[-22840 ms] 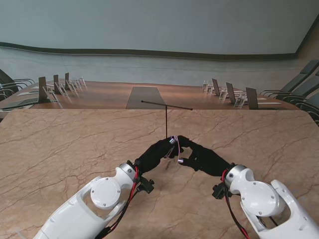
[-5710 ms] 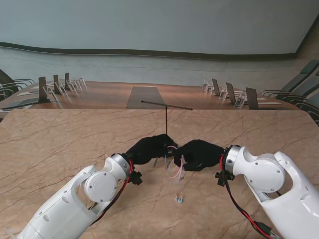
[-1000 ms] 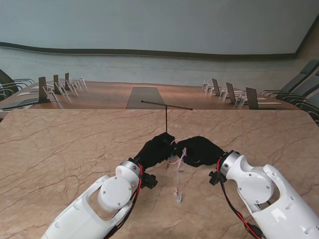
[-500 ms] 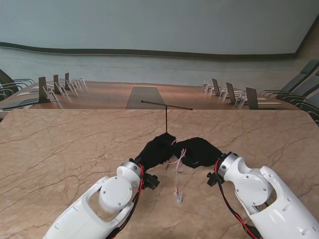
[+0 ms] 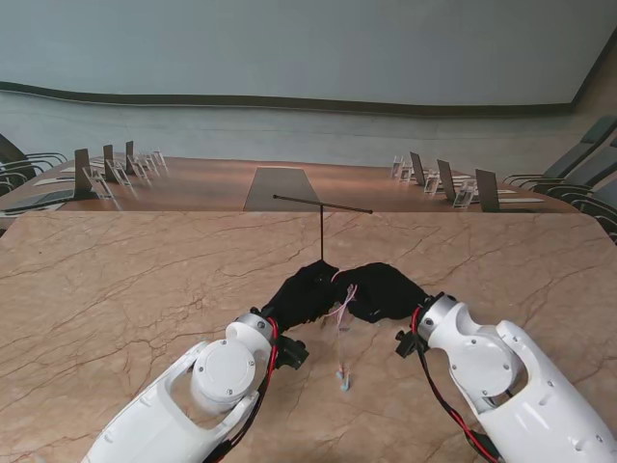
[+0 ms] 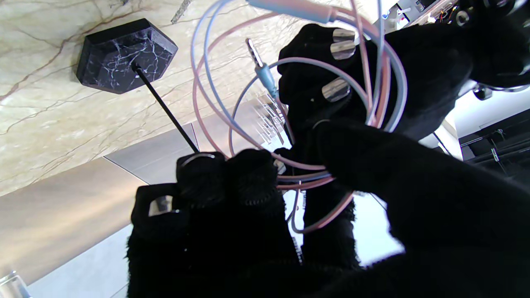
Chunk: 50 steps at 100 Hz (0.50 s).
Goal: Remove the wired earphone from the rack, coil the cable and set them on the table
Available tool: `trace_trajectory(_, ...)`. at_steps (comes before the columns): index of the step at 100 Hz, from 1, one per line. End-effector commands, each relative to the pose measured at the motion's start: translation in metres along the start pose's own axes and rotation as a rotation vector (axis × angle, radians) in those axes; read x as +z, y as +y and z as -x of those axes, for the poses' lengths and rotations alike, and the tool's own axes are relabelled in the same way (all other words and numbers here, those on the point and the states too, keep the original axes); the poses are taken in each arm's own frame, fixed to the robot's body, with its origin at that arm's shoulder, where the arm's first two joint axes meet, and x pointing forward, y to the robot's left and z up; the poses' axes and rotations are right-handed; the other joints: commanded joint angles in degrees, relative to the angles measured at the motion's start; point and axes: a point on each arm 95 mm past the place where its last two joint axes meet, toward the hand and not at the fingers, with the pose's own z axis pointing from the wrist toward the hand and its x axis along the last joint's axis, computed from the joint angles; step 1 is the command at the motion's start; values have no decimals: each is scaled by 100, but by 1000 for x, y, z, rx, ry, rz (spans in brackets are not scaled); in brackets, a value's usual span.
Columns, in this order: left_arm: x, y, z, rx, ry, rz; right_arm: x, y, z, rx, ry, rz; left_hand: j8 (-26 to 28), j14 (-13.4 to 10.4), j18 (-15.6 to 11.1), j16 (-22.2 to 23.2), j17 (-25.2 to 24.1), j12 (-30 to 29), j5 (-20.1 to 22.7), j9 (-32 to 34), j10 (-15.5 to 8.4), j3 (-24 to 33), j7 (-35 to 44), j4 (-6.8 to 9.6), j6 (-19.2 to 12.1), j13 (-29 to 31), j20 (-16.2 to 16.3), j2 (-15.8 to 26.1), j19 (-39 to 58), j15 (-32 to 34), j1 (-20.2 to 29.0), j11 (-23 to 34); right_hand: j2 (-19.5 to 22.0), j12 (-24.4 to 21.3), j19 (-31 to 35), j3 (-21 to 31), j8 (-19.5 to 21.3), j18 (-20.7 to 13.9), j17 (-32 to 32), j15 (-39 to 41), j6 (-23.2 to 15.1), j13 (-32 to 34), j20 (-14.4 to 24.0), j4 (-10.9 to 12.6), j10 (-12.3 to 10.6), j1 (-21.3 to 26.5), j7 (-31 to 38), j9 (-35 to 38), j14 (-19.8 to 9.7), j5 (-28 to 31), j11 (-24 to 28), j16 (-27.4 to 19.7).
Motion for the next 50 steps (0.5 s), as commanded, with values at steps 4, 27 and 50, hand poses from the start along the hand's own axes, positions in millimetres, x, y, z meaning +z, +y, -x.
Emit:
trace_trajectory(4, -2, 12, -3, -16, 1, 41, 5, 1, -5, 4, 17, 20, 149, 170, 175, -40, 143, -53, 491, 176, -125, 3, 1399, -158, -435, 171, -57, -90, 644, 17, 404, -61, 315, -24, 98, 608, 215, -660, 99, 596, -929, 406, -133, 387, 709, 270, 839, 123, 590, 549, 245, -62)
trace_trajectory(27, -3, 13, -2, -16, -8, 62, 7, 2, -5, 5, 20, 30, 124, 172, 181, -41, 140, -79, 487, 175, -146, -10, 1399, -155, -469, 187, -95, -78, 638, 7, 405, -78, 322, -21, 101, 611, 208, -665, 100, 598, -938, 406, -138, 368, 712, 267, 839, 117, 590, 544, 247, -65)
trace_trajectory(50, -3, 12, -4, -22, -3, 56, 7, 2, -5, 1, 19, 29, 116, 206, 192, -35, 128, -99, 481, 160, -123, 12, 1391, -141, -459, 153, -116, -61, 637, -17, 405, -107, 323, -19, 101, 618, 210, -666, 98, 597, -947, 404, -141, 368, 701, 261, 843, 112, 588, 539, 249, -67)
